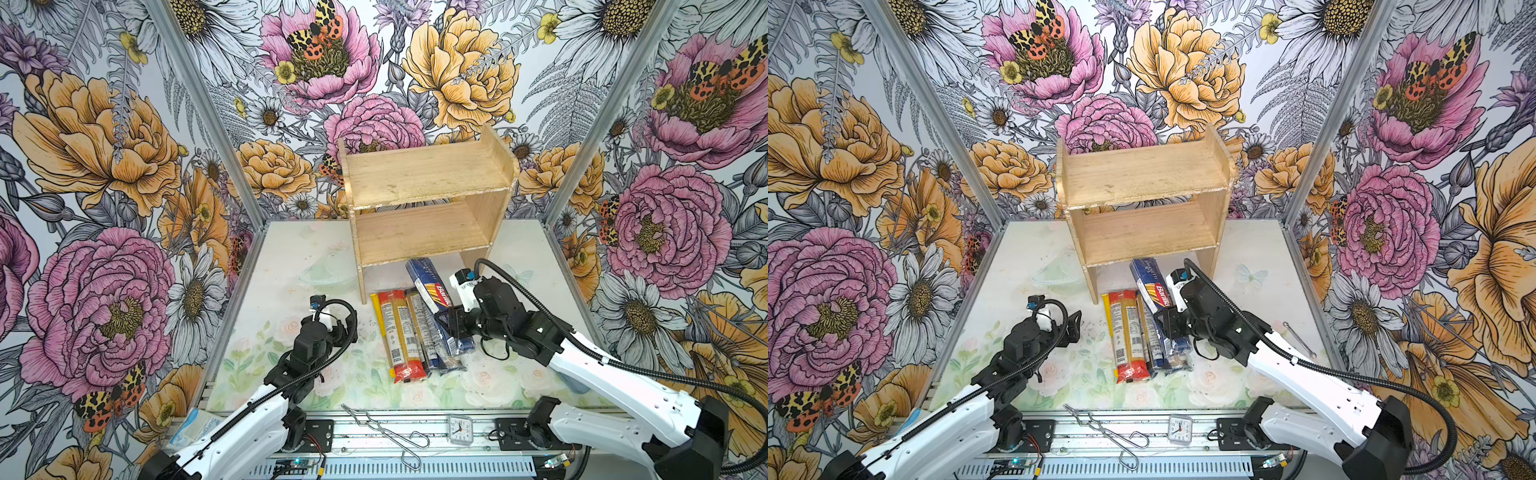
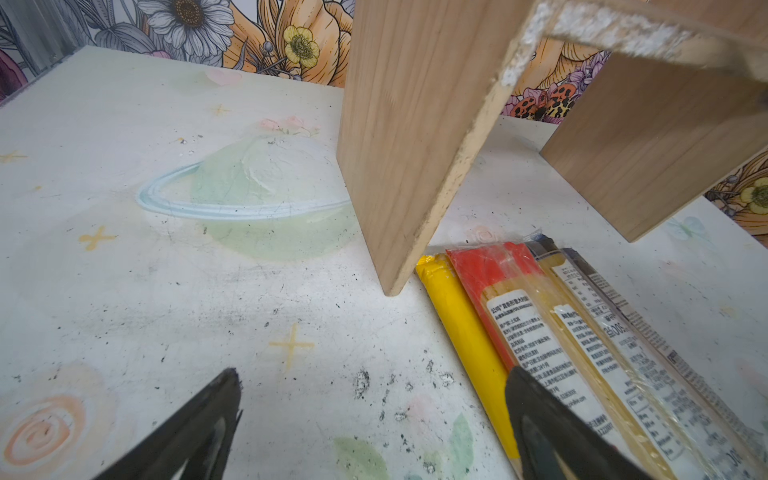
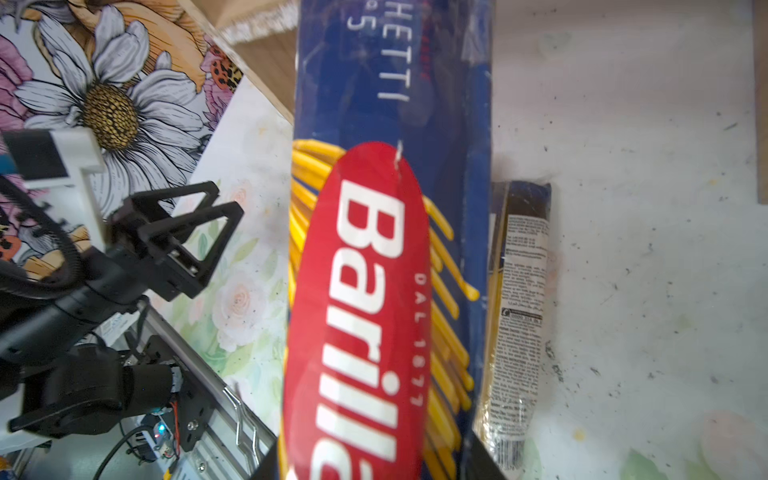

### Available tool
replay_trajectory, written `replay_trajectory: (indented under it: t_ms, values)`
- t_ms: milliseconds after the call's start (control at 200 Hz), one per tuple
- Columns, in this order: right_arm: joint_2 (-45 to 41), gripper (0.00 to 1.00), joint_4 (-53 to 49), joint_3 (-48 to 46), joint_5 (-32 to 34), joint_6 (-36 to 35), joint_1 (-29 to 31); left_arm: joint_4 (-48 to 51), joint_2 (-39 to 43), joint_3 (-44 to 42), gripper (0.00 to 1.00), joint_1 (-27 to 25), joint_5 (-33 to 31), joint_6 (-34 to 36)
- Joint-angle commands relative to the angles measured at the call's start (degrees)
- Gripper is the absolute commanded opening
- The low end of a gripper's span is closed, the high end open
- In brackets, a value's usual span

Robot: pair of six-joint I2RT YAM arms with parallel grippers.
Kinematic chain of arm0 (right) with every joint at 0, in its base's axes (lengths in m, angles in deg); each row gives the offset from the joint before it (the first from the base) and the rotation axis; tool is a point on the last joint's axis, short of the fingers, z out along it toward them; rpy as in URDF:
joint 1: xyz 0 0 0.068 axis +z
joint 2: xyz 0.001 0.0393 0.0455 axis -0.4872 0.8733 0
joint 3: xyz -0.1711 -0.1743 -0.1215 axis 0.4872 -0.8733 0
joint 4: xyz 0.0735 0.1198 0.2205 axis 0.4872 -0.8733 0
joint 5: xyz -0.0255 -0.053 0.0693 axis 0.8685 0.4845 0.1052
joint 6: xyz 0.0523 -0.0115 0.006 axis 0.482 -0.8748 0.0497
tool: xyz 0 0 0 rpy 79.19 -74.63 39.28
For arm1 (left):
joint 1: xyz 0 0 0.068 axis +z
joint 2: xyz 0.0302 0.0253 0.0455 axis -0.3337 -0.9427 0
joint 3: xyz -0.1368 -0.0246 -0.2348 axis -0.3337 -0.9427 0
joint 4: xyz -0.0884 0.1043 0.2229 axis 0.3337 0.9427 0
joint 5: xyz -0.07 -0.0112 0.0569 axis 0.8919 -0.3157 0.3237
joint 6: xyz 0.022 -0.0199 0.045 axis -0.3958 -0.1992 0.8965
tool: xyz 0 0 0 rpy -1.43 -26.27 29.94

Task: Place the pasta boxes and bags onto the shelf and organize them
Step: 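Carry the Barilla box upright with the right gripper to the top shelf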

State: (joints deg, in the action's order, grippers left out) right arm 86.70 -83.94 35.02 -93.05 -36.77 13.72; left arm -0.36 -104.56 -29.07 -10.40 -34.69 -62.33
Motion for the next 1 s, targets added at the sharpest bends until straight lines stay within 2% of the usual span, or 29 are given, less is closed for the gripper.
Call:
replay_trajectory:
  t_ms: [0, 315, 701, 866, 996]
  values:
    - [-2.0, 0.00, -1.4, 9.8, 0.5, -1.2, 0.5, -0.3, 0.0, 1.7, 0.99, -0.1, 1.0, 0.3]
    - [2.3, 0.00, -9.1, 24.9, 1.3, -4.9, 0.4, -0.1, 0.0, 1.7, 0.99, -0.1, 1.1, 0.5]
    - [10.3, 0.00, -10.9, 45.9, -5.0, -10.3, 0.7, -0.2, -0.3, 1.7, 0.99, 0.0, 1.2, 0.8]
    - [15.5, 0.00, -10.8, 55.3, -3.2, -12.1, 1.0, -0.3, -0.5, 1.8, 0.99, 0.1, 1.3, 1.0]
    - [21.3, 0.00, -10.8, 64.1, 1.0, -12.9, 1.1, -0.3, -0.6, 1.9, 0.99, 0.3, 1.4, 1.6]
